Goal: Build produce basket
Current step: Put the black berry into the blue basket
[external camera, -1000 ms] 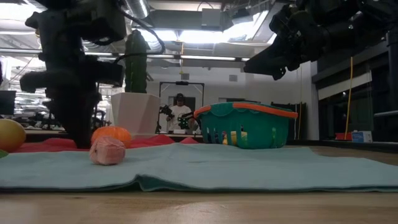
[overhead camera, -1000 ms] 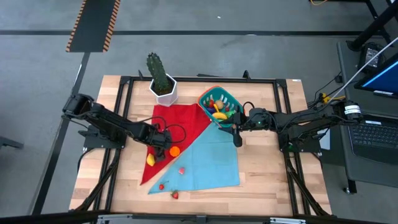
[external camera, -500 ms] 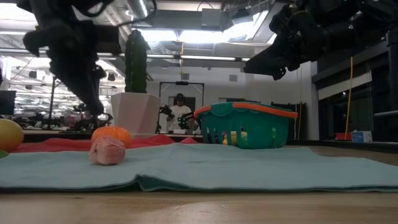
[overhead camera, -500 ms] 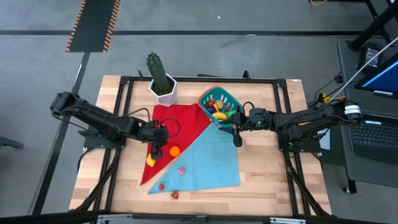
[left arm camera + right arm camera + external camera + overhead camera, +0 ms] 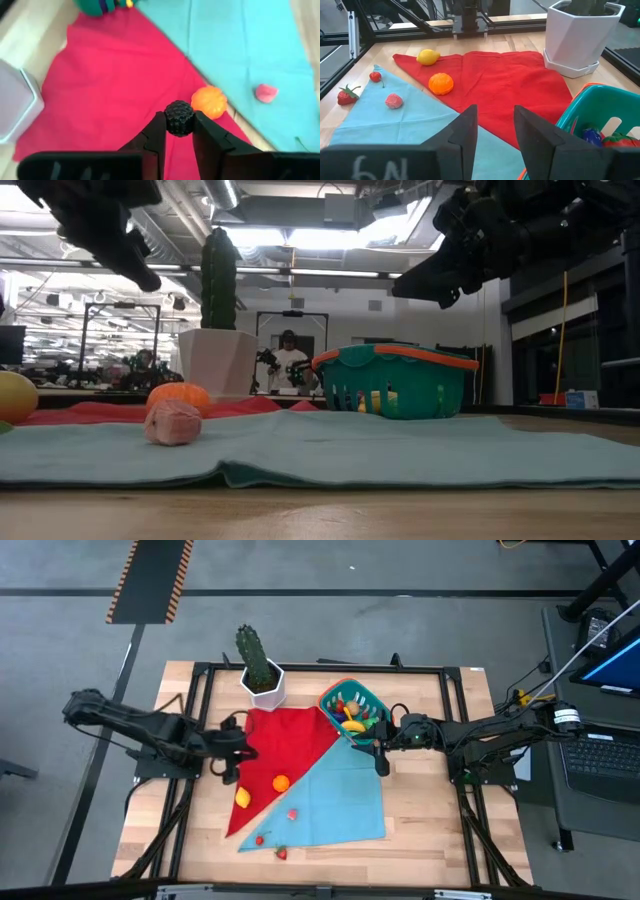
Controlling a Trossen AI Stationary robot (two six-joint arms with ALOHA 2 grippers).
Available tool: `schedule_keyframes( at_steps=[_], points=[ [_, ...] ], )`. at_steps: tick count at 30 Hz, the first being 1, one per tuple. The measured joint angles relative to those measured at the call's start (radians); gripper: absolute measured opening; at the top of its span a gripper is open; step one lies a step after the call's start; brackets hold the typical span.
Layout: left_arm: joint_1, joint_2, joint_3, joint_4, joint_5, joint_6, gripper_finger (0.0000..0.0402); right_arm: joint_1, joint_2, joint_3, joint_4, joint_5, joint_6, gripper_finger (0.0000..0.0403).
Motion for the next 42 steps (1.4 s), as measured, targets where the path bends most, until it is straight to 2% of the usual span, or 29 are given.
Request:
schedule_keyframes(
  at_steps=[5,13,17,21,26,28,34,42],
  points=[
    [-0.019,-0.111,-0.106,0.127,-0.02,0.04,0.0065,0.0,0.0,0.0,0.0,0.0,-0.001,0.0129],
    [-0.026,-0.266,-0.33,0.46,0.021,0.12,0.0065,0.0,0.0,0.0,0.025,0.0,0.003,0.0129],
    [-0.026,-0.306,-0.37,0.533,0.034,0.171,0.0065,0.0,0.0,0.0,0.067,-0.014,-0.002,0.0129],
    [-0.026,-0.314,-0.402,0.606,0.06,0.222,0.0065,0.0,0.0,-0.035,0.146,-0.075,0.021,0.0129],
    [-0.026,-0.313,-0.46,0.729,0.079,0.276,0.0065,0.002,0.003,-0.218,0.501,-0.14,0.085,0.0129],
    [-0.026,-0.313,-0.484,0.778,0.082,0.276,0.0065,0.002,0.002,-0.269,0.588,-0.14,0.1,0.0129],
    [-0.015,-0.305,-0.533,0.933,0.089,0.302,0.0064,-0.002,0.002,-0.298,0.607,-0.139,0.095,0.0129],
    [0.084,-0.229,-0.535,1.011,0.088,0.286,0.0064,-0.06,0.003,-0.298,0.592,-0.125,0.107,0.0129]
  ],
)
